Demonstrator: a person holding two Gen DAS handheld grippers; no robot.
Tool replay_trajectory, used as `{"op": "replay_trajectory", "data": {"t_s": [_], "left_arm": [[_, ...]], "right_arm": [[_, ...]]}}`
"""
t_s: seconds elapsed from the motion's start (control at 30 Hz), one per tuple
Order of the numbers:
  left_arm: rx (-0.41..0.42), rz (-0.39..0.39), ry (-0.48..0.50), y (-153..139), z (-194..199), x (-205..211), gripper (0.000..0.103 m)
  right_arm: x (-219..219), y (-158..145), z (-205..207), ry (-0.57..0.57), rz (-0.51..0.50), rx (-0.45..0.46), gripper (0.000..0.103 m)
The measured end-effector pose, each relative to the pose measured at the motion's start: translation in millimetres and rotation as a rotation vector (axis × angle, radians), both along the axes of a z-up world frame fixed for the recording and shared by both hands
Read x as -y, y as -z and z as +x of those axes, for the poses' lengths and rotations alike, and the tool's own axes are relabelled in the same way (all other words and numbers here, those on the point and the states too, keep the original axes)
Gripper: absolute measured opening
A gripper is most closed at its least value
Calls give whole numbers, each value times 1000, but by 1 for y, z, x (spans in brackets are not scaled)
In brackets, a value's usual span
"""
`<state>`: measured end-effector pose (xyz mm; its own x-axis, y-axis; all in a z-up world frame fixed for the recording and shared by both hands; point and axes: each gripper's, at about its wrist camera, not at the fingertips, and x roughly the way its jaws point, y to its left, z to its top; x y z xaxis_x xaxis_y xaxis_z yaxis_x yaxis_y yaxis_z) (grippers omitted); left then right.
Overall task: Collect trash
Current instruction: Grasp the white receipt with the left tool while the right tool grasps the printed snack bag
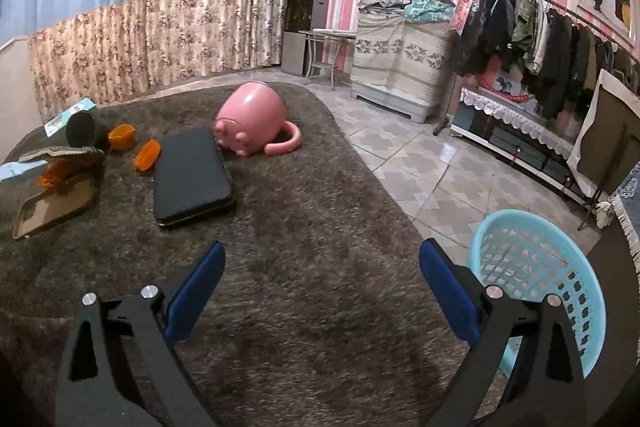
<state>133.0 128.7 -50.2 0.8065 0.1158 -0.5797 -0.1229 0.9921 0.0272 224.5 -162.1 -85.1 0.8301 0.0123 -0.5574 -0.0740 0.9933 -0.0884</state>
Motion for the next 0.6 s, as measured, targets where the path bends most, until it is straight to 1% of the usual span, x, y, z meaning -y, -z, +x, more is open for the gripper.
{"op": "replay_trajectory", "data": {"t_s": [0.07,0.2,0.33,0.4,0.43,0.5,0.6], "left_arm": [[14,19,-20,-6,-8,-8,55],[49,14,-46,-22,-23,-25,55],[93,36,-71,-33,-31,-41,56],[80,42,-105,-29,-26,-50,56],[73,32,-127,-24,-22,-59,55],[84,15,-162,-16,-16,-70,56],[91,32,-239,2,2,-88,56]], "right_arm": [[-2,-2,-2,-14,24,3,95],[-8,-4,-6,-37,34,11,95],[-20,-1,-5,-54,17,3,95],[-26,-1,-5,-64,7,4,95],[-30,-3,-5,-74,6,9,95],[-37,-6,-5,-98,15,18,95],[-57,-9,-1,-158,23,14,95]]}}
